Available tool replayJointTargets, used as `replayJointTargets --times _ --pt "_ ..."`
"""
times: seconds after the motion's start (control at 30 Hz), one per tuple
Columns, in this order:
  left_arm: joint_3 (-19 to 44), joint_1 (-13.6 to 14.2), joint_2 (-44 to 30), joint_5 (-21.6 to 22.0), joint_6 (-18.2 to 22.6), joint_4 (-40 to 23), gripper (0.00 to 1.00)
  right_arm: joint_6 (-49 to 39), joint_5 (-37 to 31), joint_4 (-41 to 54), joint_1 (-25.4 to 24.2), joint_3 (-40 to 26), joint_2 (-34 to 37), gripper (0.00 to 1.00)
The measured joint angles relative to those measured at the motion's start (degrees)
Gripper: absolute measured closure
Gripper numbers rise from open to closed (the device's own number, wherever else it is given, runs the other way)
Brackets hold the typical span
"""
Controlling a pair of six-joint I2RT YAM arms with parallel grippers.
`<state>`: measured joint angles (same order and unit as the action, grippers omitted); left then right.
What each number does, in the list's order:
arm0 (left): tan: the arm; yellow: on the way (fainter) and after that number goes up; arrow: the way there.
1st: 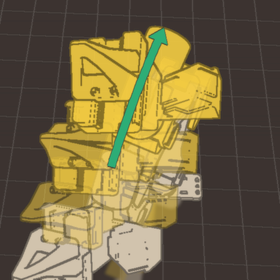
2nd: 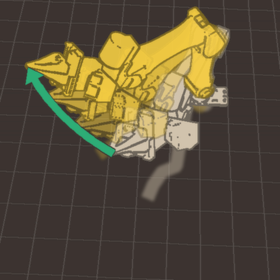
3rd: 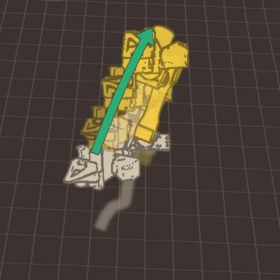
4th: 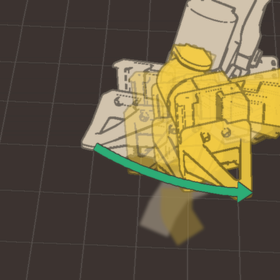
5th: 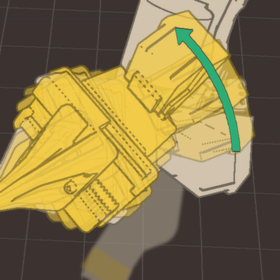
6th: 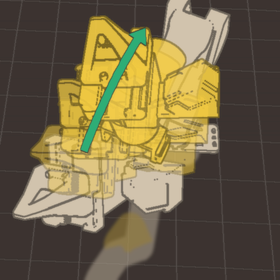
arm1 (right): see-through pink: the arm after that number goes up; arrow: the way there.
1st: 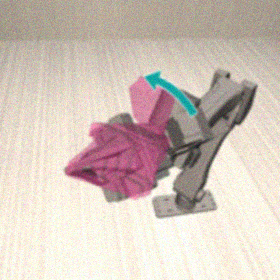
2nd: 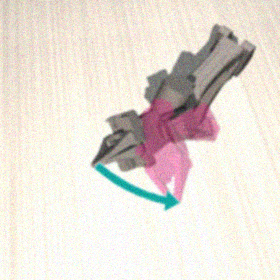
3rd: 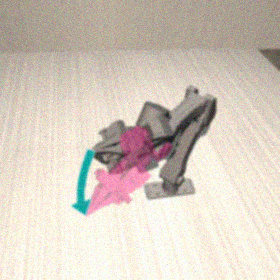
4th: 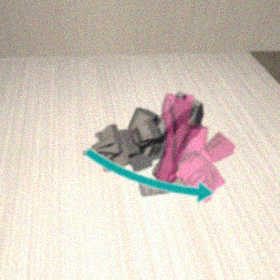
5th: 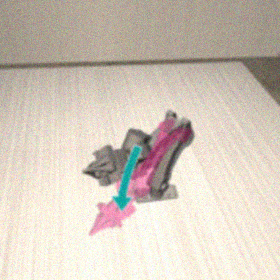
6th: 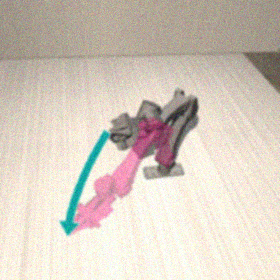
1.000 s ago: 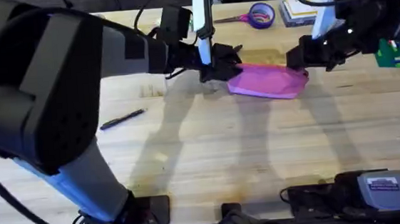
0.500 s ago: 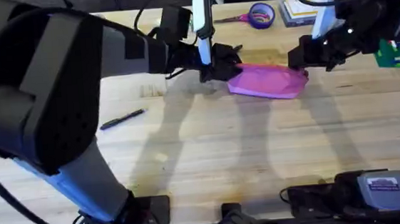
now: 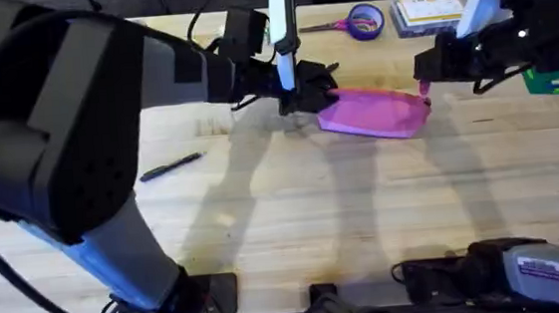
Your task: Unzip the bag, pick up the pens from the table one at a time and place them inside, then zip the bag closed.
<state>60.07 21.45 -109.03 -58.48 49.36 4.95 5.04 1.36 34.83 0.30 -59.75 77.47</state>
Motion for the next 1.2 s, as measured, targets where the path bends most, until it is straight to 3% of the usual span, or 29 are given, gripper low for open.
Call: replayJointTargets --times 0.33,0.87,1.2 --pt "0.0 0.0 0.0 0.0 0.0 0.0 0.958 0.0 4.9 0.3 0.4 0.0 0.0 0.969" --pt "0.0 0.0 0.0 0.1 0.0 0.0 0.958 6.2 6.0 -6.2 13.3 0.0 0.3 0.968" --pt "0.0 0.0 0.0 0.0 0.0 0.0 0.958 12.5 6.4 -12.8 18.9 0.0 5.4 0.968"
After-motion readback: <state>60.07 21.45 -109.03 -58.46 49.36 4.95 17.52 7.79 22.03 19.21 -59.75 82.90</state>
